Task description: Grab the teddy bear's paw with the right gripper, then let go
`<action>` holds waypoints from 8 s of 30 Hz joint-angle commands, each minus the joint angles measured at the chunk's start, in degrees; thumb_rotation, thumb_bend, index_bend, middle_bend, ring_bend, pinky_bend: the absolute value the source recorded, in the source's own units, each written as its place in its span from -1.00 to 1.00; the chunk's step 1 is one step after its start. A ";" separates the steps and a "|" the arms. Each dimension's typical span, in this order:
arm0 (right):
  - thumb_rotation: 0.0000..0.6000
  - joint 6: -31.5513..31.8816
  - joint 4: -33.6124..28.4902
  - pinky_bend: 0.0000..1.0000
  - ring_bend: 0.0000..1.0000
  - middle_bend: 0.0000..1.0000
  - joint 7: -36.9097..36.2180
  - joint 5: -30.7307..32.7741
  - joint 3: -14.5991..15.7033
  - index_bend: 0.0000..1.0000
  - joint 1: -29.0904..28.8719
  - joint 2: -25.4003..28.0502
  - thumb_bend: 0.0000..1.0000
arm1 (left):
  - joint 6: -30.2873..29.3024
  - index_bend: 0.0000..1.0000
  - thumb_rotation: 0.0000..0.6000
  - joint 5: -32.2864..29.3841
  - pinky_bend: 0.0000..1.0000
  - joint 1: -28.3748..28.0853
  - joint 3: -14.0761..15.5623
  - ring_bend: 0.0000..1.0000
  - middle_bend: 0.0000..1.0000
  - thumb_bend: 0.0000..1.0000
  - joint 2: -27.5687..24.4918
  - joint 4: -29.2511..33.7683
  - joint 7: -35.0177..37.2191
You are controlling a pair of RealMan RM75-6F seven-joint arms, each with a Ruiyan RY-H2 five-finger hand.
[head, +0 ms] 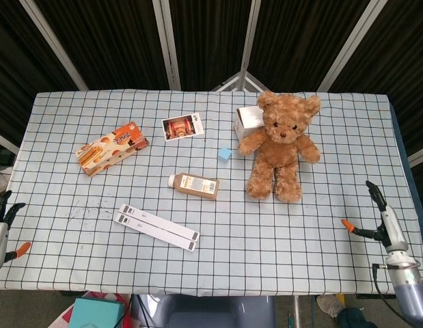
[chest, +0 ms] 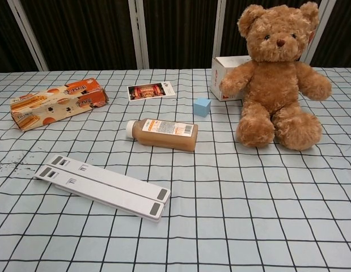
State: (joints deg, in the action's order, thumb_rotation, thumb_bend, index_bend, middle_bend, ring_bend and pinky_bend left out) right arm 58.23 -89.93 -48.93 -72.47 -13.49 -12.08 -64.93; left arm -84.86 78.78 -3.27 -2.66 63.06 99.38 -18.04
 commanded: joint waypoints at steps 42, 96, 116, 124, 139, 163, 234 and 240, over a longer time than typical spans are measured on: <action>1.00 -22.62 32.48 -1.00 -0.64 -0.32 23.10 34.23 -9.93 -0.39 -28.89 -21.60 -0.56 | 2.22 -0.61 1.00 -5.46 -0.94 -1.40 -1.63 -1.00 -1.00 -0.51 0.34 -0.59 -1.70; 1.00 -23.97 41.88 -1.00 -0.35 0.04 24.73 30.55 -15.98 0.06 -29.07 -28.60 -0.17 | 2.41 -0.60 1.00 -6.88 -0.94 -2.31 -1.52 -1.00 -1.00 -0.51 1.24 -0.83 -3.32; 1.00 -23.67 40.14 -1.00 -0.35 0.04 26.69 30.89 -16.46 0.06 -28.72 -27.40 -0.17 | 2.00 -0.60 1.00 -6.81 -0.94 -2.13 -1.49 -1.00 -1.00 -0.51 1.02 -0.58 -2.93; 1.00 -25.45 41.89 -1.00 -0.35 0.04 27.18 32.63 -15.88 0.06 -28.33 -28.26 -0.17 | 1.95 -0.60 1.00 -6.63 -0.94 -2.11 -1.38 -1.00 -1.00 -0.51 0.94 -0.55 -2.90; 1.00 -23.69 38.69 -1.00 -0.35 0.04 28.45 32.22 -16.10 0.06 -28.14 -26.90 -0.17 | 2.12 -0.61 1.00 -6.75 -0.94 -2.27 -1.38 -1.00 -1.00 -0.51 1.09 -0.54 -3.21; 1.00 -24.36 42.22 -1.00 -0.35 0.04 30.65 33.83 -15.30 0.06 -28.52 -28.42 -0.17 | 2.15 -0.61 1.00 -6.50 -0.94 -2.51 -1.17 -1.00 -1.00 -0.51 1.63 -0.44 -4.25; 1.00 15.66 -4.59 -1.00 -1.00 -0.87 44.14 -12.10 0.63 -1.00 14.70 0.24 -0.30 | 1.12 -0.61 1.00 -1.07 -0.94 -1.07 1.04 -1.00 -1.00 -0.51 -1.76 1.11 2.26; 1.00 22.99 -0.39 -1.00 -1.00 -0.87 48.16 -18.05 3.66 -1.00 16.52 -1.82 -0.29 | 0.84 -0.61 1.00 -0.39 -0.94 -0.75 1.09 -1.00 -1.00 -0.51 -2.60 0.73 4.26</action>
State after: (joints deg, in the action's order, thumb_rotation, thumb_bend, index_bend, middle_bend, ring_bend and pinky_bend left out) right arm 78.03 -91.91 -3.73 -86.78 -12.38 2.44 -65.47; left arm -83.97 78.32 -4.06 -1.57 60.54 100.16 -13.86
